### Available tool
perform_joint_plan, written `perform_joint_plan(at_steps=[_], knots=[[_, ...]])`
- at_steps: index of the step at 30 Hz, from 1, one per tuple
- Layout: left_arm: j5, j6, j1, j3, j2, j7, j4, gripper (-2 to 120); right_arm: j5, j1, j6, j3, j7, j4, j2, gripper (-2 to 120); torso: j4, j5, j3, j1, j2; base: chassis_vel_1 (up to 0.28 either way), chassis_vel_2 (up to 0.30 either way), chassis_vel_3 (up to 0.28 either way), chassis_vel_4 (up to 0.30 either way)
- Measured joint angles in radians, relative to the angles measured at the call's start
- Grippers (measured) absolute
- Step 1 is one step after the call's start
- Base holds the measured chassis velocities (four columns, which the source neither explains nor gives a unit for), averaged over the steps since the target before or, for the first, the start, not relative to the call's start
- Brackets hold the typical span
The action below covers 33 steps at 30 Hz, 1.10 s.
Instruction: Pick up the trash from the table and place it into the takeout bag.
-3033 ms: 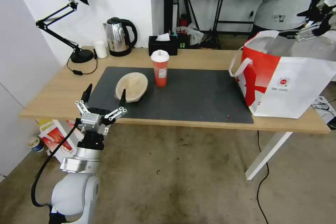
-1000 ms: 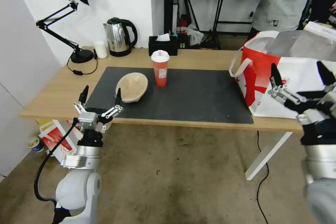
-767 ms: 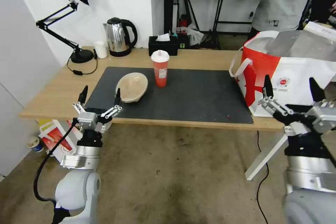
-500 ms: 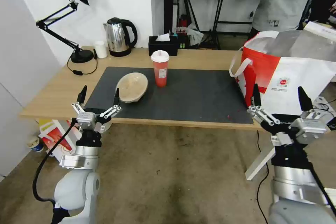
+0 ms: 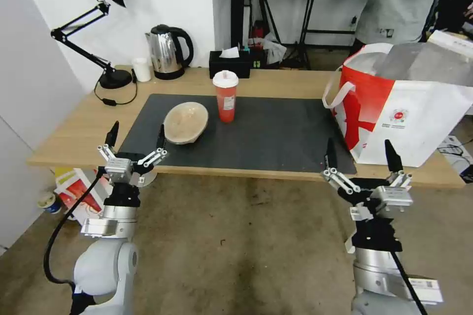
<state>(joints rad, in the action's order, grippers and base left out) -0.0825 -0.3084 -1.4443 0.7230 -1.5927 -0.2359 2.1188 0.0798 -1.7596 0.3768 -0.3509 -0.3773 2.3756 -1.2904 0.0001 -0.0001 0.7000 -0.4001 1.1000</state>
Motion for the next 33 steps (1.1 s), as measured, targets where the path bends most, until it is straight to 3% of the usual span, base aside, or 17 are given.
perform_joint_plan(at_steps=[12, 33], knots=[[0.001, -0.002, -0.009, 0.011, 0.000, -0.001, 0.004, 100, 0.068, -0.056, 0.110, 0.030, -0.016, -0.054, -0.022, 100, -0.0001, 0.0001, 0.000, 0.000, 0.000, 0.000, 0.000, 0.000, 0.000], [-0.003, -0.008, -0.016, 0.030, 0.000, -0.002, 0.016, 100, 0.109, -0.077, 0.121, 0.077, -0.022, -0.055, -0.025, 100, -0.0001, 0.0001, 0.000, 0.000, 0.000, 0.000, 0.000, 0.000, 0.000]])
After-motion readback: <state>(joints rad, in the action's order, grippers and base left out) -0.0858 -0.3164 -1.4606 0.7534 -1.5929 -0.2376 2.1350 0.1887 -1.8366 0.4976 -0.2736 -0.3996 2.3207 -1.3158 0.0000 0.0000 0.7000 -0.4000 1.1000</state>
